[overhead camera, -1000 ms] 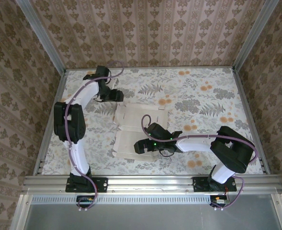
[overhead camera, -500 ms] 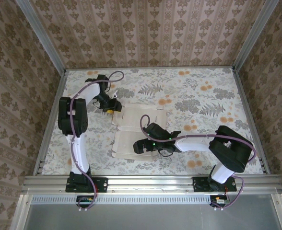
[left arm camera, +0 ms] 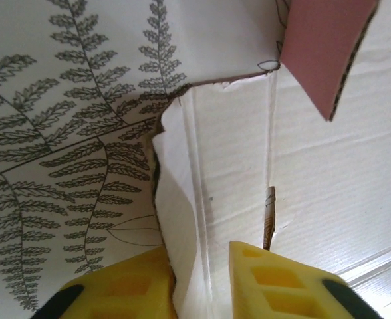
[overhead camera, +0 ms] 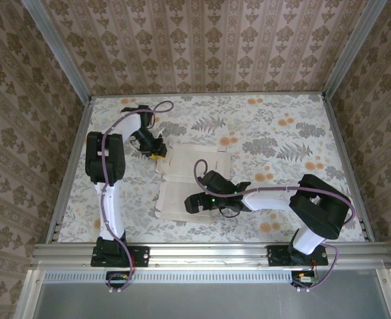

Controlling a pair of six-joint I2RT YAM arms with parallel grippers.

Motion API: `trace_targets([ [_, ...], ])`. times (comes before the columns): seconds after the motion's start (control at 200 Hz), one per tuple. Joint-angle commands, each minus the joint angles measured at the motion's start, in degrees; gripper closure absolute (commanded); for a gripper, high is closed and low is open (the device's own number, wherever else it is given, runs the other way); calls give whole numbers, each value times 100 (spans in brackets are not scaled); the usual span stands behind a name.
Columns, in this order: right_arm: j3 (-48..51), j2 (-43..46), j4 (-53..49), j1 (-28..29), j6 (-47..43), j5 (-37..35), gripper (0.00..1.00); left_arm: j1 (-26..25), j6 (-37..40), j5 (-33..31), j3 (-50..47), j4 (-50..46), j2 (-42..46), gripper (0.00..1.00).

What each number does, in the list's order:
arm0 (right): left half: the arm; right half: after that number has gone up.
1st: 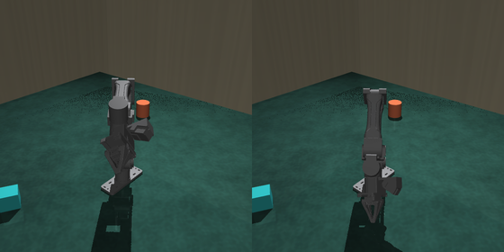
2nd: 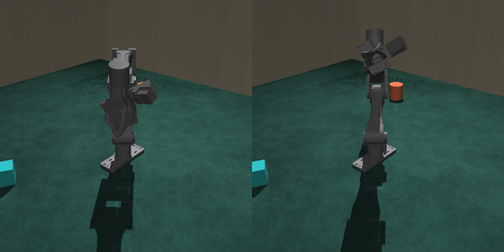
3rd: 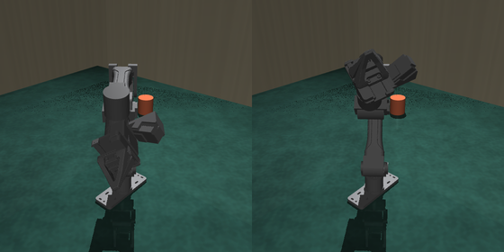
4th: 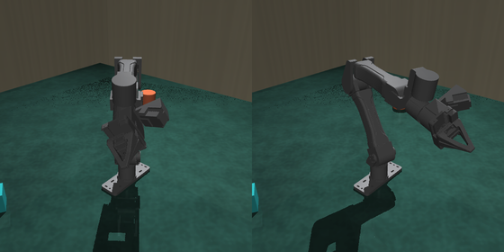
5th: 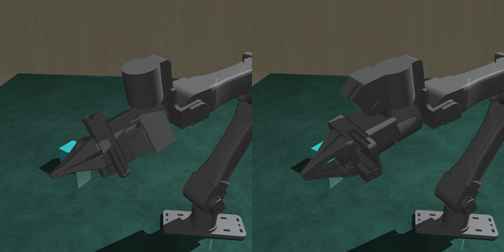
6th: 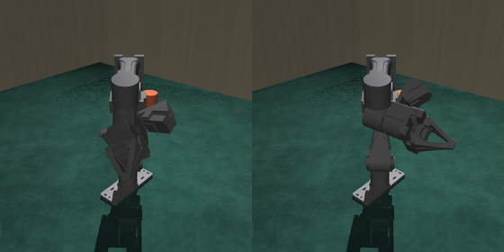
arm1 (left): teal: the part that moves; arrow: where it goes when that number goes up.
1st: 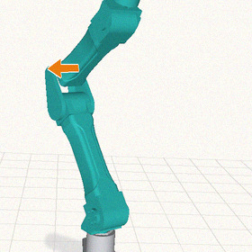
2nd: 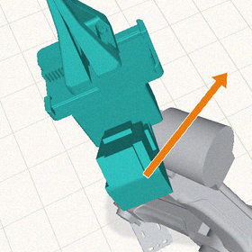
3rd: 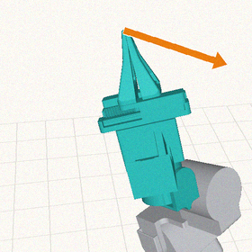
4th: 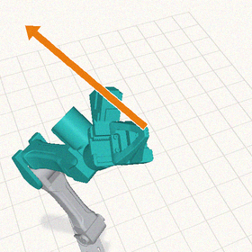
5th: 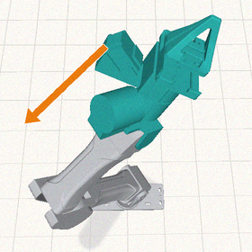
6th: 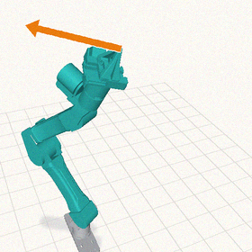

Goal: Fold the paper box

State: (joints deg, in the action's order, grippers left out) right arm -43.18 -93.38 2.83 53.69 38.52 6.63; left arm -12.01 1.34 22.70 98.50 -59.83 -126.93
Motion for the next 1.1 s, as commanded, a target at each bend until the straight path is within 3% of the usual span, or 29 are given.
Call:
trace_targets([
  [0.0,283,-470,-740,63,50,79,0,-21,156,-24,222,-335,-161,83],
  [0.25,275,-470,-749,63,57,45,0,-20,164,-60,332,-409,-168,96],
  [0.41,288,-391,-727,65,177,-30,0,-16,65,263,-24,29,266,98],
  [0.845,371,-203,-942,-16,607,-567,3,-103,-362,445,-2479,2227,2190,100],
  [1.095,496,61,-1093,-61,816,-775,10,-336,-613,55,-3973,3641,3214,99],
])
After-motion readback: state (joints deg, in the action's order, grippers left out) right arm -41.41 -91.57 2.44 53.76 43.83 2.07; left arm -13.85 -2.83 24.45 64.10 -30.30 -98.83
